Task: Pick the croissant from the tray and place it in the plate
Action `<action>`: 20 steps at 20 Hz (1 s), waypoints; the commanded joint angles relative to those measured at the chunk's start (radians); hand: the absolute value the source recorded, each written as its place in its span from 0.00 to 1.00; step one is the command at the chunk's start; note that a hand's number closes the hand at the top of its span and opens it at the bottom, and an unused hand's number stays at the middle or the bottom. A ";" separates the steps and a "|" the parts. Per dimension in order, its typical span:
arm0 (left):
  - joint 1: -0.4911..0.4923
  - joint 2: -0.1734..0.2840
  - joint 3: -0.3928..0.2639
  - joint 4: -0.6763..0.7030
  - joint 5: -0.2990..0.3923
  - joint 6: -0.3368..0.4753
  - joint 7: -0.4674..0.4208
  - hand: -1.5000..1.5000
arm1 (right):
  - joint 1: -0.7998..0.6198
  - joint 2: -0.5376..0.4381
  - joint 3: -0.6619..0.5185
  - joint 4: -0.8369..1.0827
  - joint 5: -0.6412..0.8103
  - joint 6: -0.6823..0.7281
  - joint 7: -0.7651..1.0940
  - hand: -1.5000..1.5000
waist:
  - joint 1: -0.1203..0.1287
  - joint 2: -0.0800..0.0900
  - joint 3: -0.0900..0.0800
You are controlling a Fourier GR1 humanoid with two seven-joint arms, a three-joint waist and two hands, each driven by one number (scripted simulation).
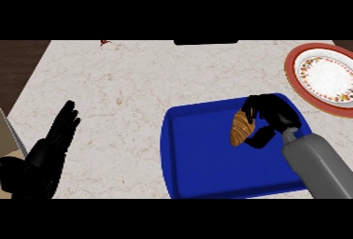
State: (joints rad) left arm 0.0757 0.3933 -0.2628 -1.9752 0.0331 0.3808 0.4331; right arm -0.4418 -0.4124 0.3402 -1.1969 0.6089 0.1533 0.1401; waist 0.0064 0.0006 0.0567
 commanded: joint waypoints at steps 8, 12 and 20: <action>0.002 -0.074 -0.010 0.190 0.008 0.010 -0.033 0.50 | -0.141 -0.106 -0.185 0.127 0.017 -0.197 -0.146 1.00 | -0.006 0.019 -0.057; 0.009 -0.079 -0.011 0.197 -0.003 0.013 -0.036 0.50 | -0.175 -0.123 -0.284 0.109 0.004 -0.324 -0.145 1.00 | -0.017 0.016 -0.058; -0.038 -0.105 -0.008 0.224 -0.002 0.001 -0.020 0.50 | -0.210 -0.179 -0.393 0.208 0.004 -0.393 -0.104 1.00 | -0.007 0.018 -0.057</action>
State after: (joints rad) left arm 0.0059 0.3022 -0.2884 -1.9185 0.0117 0.3917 0.4470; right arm -0.6333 -0.5614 0.0001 -1.0475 0.6204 -0.2149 0.0345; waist -0.0050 -0.0087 0.0482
